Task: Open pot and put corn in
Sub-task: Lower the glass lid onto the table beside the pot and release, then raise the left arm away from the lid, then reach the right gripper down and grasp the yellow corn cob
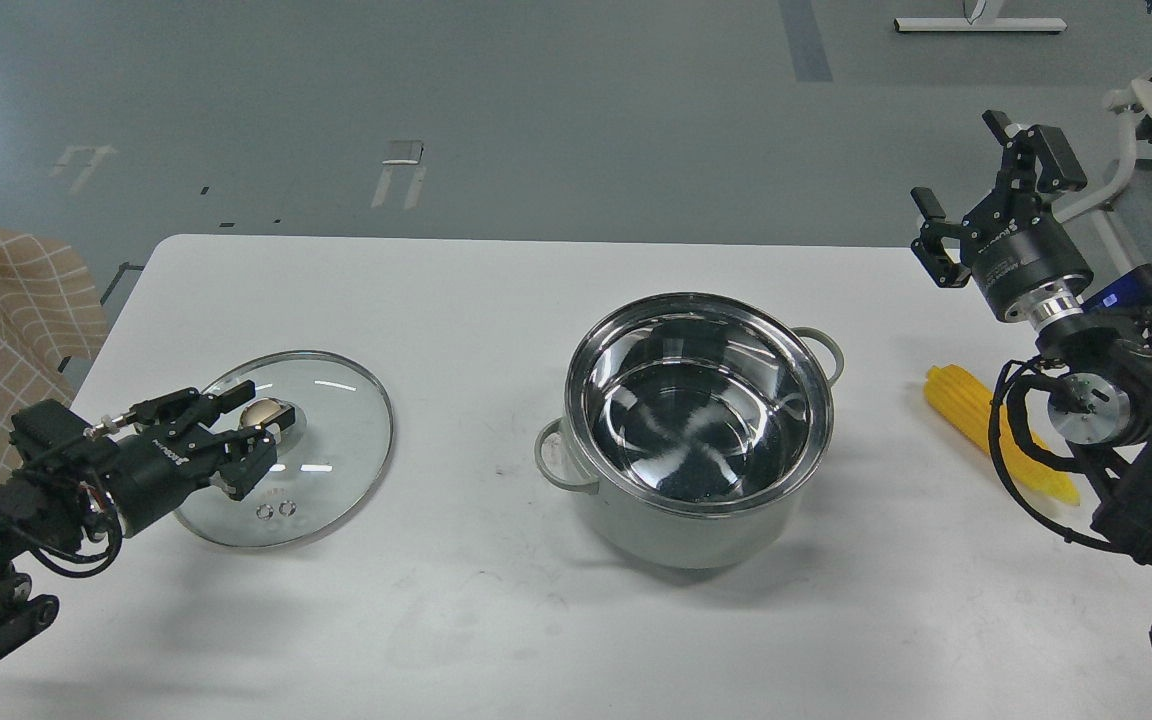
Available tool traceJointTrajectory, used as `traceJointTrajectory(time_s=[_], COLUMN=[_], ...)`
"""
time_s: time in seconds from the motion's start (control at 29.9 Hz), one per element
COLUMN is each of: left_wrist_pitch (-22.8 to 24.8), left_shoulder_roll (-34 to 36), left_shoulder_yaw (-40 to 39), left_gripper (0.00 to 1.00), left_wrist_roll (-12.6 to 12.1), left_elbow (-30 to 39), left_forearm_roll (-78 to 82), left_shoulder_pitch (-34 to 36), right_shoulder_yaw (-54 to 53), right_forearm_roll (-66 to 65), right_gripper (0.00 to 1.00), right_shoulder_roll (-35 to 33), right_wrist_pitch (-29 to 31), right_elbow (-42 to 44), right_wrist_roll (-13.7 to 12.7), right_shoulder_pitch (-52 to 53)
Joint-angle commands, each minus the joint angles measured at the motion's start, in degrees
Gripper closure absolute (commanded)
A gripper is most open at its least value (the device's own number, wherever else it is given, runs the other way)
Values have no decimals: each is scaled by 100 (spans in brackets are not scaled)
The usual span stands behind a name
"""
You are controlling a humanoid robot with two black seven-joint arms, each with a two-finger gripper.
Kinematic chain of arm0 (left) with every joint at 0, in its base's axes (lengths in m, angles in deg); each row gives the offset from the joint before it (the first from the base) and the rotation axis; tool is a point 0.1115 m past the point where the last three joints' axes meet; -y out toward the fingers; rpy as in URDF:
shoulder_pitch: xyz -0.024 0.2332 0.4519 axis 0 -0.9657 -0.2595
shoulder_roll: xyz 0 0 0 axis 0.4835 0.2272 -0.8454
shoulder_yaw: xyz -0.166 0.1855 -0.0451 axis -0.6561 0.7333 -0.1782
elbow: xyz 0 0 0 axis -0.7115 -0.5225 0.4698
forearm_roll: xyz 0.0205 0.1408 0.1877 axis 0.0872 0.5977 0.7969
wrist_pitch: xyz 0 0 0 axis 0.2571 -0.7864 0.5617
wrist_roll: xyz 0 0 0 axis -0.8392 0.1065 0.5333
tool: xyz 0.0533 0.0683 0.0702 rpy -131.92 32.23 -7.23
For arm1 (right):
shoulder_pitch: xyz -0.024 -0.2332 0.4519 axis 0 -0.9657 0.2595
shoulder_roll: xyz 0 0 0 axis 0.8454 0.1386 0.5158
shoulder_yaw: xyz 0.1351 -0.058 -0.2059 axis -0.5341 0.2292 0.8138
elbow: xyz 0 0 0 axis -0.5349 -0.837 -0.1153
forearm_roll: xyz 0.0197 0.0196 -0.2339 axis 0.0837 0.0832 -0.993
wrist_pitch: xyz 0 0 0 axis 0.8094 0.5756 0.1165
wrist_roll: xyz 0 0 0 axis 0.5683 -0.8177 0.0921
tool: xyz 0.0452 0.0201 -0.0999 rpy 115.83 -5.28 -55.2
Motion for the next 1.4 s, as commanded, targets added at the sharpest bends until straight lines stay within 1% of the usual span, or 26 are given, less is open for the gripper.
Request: traceJointTrajectory(time_s=[0.0, 0.1, 0.2, 0.23, 0.27, 0.3, 0.37, 0.4, 0.43, 0.47, 0.5, 0.57, 0.6, 0.64, 0.67, 0.7, 0.77, 0.84, 0.87, 0.9, 0.97, 1.04, 1.1, 1.37], left_wrist_pitch=[3, 3, 3, 199, 619, 623, 1445, 1623, 1999, 2194, 2553, 2863, 3134, 3406, 3531, 3758, 4005, 4514, 4630, 4848, 4999, 5052, 5088, 5088], left_shoulder_roll=[-2, 77, 410, 559, 691, 692, 833, 816, 798, 798, 780, 736, 710, 701, 692, 666, 649, 535, 499, 464, 429, 385, 385, 376], left_shoulder_yaw=[-26, -114, -123, -123, -131, -131, -210, -237, -254, -254, -254, -254, -254, -263, -272, -324, -412, -692, -772, -912, -992, -1002, -993, -1002], left_gripper=[21, 19, 19, 18, 17, 17, 17, 17, 17, 16, 16, 15, 14, 13, 13, 12, 11, 9, 8, 7, 6, 6, 5, 5], left_wrist_roll=[1, 1, 1, 1, 1, 1, 1, 1, 1, 1, 1, 1, 1, 1, 1, 1, 1, 1, 1, 1, 1, 1, 1, 1], left_elbow=[-2, 85, 418, 663, 874, 877, 1139, 1149, 1166, 1167, 1175, 1167, 1175, 1175, 1175, 1175, 1175, 1175, 1175, 1175, 1175, 1175, 1193, 1377], left_forearm_roll=[-9, -192, -1044, -1524, -2077, -2083, -3438, -3793, -4484, -4822, -5486, -6140, -6709, -7184, -7398, -7774, -8084, -8453, -8524, -8630, -8674, -8675, -8675, -8666], left_shoulder_pitch=[35, 123, 570, 806, 1043, 1046, 1614, 1774, 2045, 2178, 2397, 2600, 2758, 2855, 2882, 2917, 2926, 2927, 2918, 2883, 2856, 2847, 2847, 2778], right_shoulder_yaw=[0, 0, 35, 78, 183, 184, 499, 631, 894, 1036, 1289, 1563, 1843, 2124, 2257, 2520, 2767, 3153, 3216, 3330, 3436, 3734, 4006, 4675], right_forearm_roll=[0, 0, -26, -87, -236, -237, -805, -991, -1359, -1536, -1834, -2134, -2466, -2844, -3056, -3502, -4040, -5057, -5306, -5804, -6308, -7142, -7451, -7576], right_gripper=[0, 0, 0, 0, 0, 0, 0, 0, 0, 0, 0, 0, 0, 0, 0, 0, 0, 0, 0, 0, 0, 0, 0, 0], right_shoulder_roll=[-7, -50, -270, -410, -602, -604, -1024, -1113, -1271, -1359, -1552, -1799, -2052, -2281, -2379, -2554, -2687, -2819, -2837, -2872, -2872, -2855, -2820, -2521], right_wrist_pitch=[0, 0, 9, 9, 9, 9, -34, -70, -157, -193, -263, -307, -351, -429, -482, -579, -711, -930, -975, -1071, -1203, -1553, -1782, -1933], right_elbow=[-9, -9, -88, -175, -315, -316, -518, -536, -580, -606, -676, -790, -965, -1158, -1256, -1405, -1494, -1625, -1643, -1652, -1661, -1661, -1652, -1617], right_wrist_roll=[0, 0, 0, 0, 0, 0, 0, 0, 0, 0, 0, 0, 0, 0, 0, 0, 0, 0, 0, 0, 0, 0, 0, 0], right_shoulder_pitch=[-2, 7, 60, 95, 138, 139, 357, 428, 586, 665, 805, 929, 1026, 1148, 1202, 1281, 1343, 1387, 1387, 1387, 1387, 1361, 1343, 1281])
